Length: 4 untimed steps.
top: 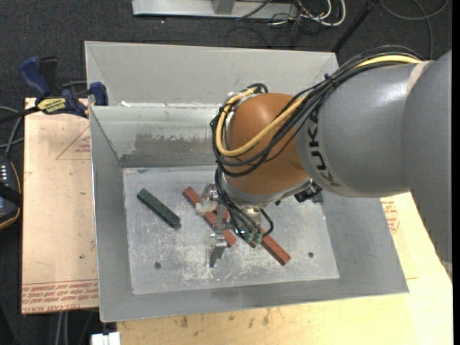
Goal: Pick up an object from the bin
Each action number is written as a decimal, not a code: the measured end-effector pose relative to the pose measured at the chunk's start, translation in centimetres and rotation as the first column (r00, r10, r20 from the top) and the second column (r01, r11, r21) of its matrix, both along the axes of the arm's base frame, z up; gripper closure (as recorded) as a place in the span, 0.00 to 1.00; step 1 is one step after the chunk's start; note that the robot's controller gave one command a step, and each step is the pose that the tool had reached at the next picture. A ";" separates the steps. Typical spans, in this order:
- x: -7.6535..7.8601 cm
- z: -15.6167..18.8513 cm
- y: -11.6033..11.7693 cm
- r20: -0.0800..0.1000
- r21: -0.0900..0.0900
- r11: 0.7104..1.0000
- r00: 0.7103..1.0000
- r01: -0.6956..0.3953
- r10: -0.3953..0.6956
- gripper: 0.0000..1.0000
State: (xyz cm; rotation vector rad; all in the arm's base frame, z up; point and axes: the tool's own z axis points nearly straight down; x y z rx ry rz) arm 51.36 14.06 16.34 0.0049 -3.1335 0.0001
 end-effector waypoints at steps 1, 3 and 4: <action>0.2 0.4 -0.1 0.008 0.001 1.000 1.000 0.003 -0.003 0.00; 7.2 -5.1 8.2 0.010 0.001 1.000 1.000 0.017 -0.017 0.00; 7.1 -4.6 6.3 0.010 0.003 0.986 0.986 0.165 -0.165 0.00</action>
Offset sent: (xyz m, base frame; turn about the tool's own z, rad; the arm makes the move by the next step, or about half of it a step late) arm 0.0528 0.0837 -0.0934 0.1554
